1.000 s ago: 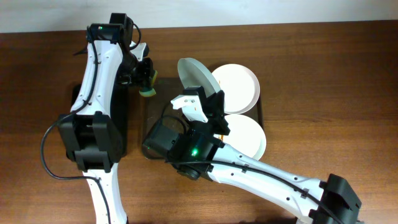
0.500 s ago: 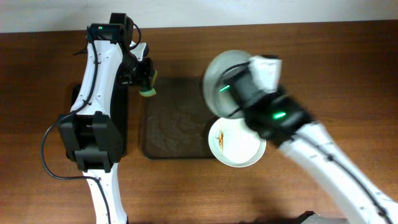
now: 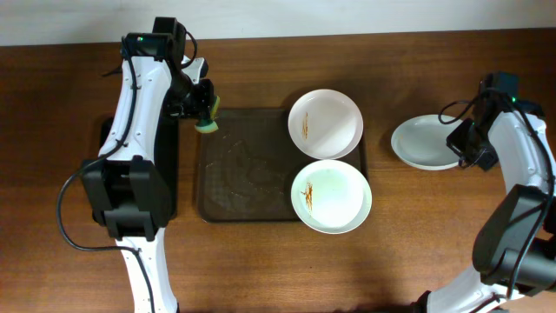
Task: Clean dirty plates on tray and stack at the side
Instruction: 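Lift the cleaned plate with the right gripper and place it right of the tray, then grip the rim of the lower-right plate with the right gripper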
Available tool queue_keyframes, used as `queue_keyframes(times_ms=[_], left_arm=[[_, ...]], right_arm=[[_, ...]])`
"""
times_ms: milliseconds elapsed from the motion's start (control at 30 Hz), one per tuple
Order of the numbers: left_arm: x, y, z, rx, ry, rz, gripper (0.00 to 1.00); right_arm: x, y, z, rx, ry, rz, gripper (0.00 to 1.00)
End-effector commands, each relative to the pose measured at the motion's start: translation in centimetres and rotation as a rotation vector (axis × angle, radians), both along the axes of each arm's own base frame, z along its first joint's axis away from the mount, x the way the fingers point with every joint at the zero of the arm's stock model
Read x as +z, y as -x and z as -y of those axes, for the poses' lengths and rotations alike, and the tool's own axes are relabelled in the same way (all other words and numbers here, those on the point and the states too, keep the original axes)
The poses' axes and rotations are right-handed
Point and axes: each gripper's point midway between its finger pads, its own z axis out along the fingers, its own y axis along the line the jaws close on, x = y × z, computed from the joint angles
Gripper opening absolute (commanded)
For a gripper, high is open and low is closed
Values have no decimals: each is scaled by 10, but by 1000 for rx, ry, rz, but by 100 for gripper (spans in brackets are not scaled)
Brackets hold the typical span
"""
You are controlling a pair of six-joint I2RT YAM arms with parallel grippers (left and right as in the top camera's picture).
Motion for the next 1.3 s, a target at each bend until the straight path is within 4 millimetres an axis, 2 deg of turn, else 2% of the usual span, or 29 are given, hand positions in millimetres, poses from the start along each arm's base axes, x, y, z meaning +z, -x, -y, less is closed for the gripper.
queue_keyframes(times_ms=[0, 133, 167, 233, 267, 300, 333, 400, 433, 467, 500, 600, 667, 733, 767, 867, 967, 1100, 1167, 1233, 1267], left_arm=[[6, -2, 1, -18, 11, 23, 1], [6, -2, 1, -18, 11, 22, 1], [6, -2, 1, -19, 12, 21, 1], [6, -2, 1, -19, 11, 21, 1], [6, -2, 1, -19, 12, 20, 1], [6, -1, 1, -19, 12, 19, 1], [6, -1, 1, -19, 11, 17, 1], [6, -1, 1, -19, 12, 19, 1], [6, -2, 1, -19, 11, 19, 1], [6, -1, 1, -19, 11, 19, 1], [6, -1, 1, -19, 11, 18, 1], [6, -1, 1, -19, 11, 18, 1], [6, -1, 1, -19, 11, 17, 1], [6, -1, 1, -19, 11, 15, 1], [6, -1, 1, -19, 11, 15, 1], [6, 0, 1, -19, 11, 15, 1], [6, 0, 1, -19, 11, 11, 1], [6, 0, 1, -19, 11, 11, 1], [6, 1, 1, -19, 11, 10, 1], [6, 1, 1, -18, 10, 8, 1], [6, 1, 1, -18, 10, 8, 1]], right_arm=[[-13, 3, 8, -19, 27, -35, 4], [-15, 16, 6, -21, 24, -96, 4], [-15, 21, 4, -20, 16, -115, 21], [-4, 23, 3, -19, 12, -123, 33], [14, 22, 3, -18, 15, -111, 44], [31, 20, 3, -15, 15, -96, 63], [57, 16, -5, 17, -20, -60, 69], [95, -5, -48, 229, -189, 64, 70], [105, -11, -76, 341, -276, 114, 70], [106, -11, -96, 392, -334, 117, 70], [101, -5, -127, 481, -412, 91, 69], [65, 17, -181, 618, -467, -33, 64], [23, 38, -206, 683, -468, -124, 56], [-4, 48, -220, 727, -467, -149, 48], [-21, 53, -223, 755, -429, -163, 44], [-40, 59, -220, 799, -322, -198, 40], [-44, 55, -213, 828, -211, -215, 38], [-53, 58, -222, 869, -179, -212, 34], [-58, 64, -218, 855, -161, -236, 26], [-61, 69, -210, 842, -128, -263, 7], [-60, 69, -210, 841, -129, -263, 4]])
